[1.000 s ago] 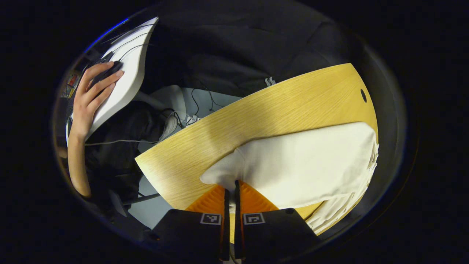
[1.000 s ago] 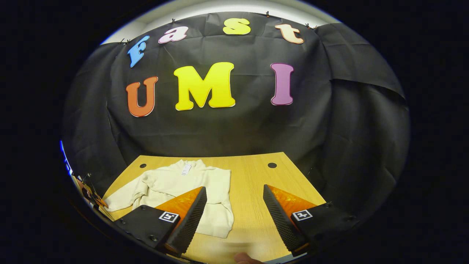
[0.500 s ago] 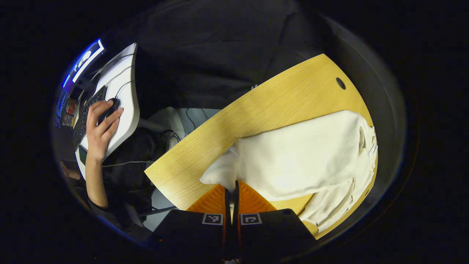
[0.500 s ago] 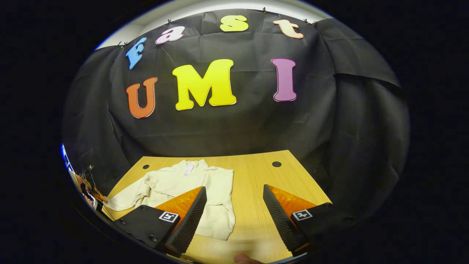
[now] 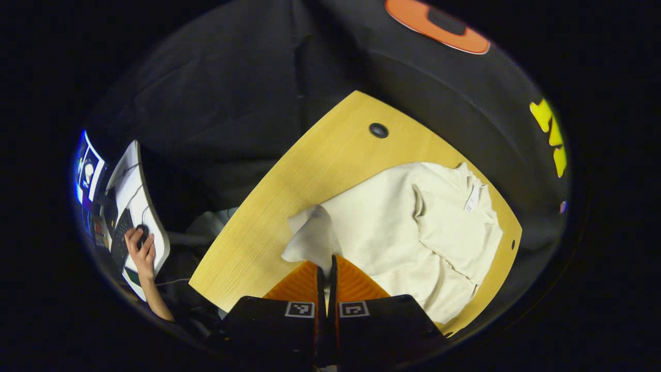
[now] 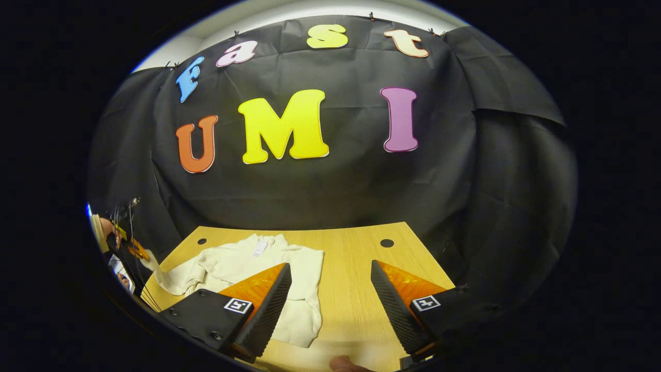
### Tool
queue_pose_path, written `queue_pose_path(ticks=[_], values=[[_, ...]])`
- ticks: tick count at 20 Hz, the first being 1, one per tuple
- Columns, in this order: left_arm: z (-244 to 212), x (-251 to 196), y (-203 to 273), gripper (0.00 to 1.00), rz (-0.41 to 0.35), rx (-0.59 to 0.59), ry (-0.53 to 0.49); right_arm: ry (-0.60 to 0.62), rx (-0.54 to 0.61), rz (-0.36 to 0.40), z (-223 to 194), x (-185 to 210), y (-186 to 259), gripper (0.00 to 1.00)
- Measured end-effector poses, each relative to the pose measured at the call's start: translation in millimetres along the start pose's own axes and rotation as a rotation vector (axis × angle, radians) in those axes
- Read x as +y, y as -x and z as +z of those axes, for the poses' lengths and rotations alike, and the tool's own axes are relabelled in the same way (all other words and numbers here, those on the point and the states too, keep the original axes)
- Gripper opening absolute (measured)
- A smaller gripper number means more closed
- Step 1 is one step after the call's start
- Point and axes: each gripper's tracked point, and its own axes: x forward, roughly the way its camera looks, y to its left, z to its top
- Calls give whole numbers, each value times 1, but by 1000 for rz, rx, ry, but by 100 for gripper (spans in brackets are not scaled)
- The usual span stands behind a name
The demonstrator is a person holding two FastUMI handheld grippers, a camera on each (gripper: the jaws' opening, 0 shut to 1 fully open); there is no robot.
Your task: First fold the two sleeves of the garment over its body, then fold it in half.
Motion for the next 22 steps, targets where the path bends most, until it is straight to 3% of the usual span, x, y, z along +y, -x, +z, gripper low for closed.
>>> queue_pose_path(ticks=[7, 13, 16, 22], values=[[29, -133, -4, 3, -93, -50, -193, -21, 4, -58, -2, -39, 2, 96], [14, -239, -10, 3, -165, -69, -356, -44, 29, -104, -14, -68, 4, 96], [15, -286, -13, 3, -176, -145, -429, -45, 28, -115, -15, -82, 8, 96], [-11, -399, -6, 4, -293, -217, -511, -31, 33, -123, -17, -102, 14, 96]])
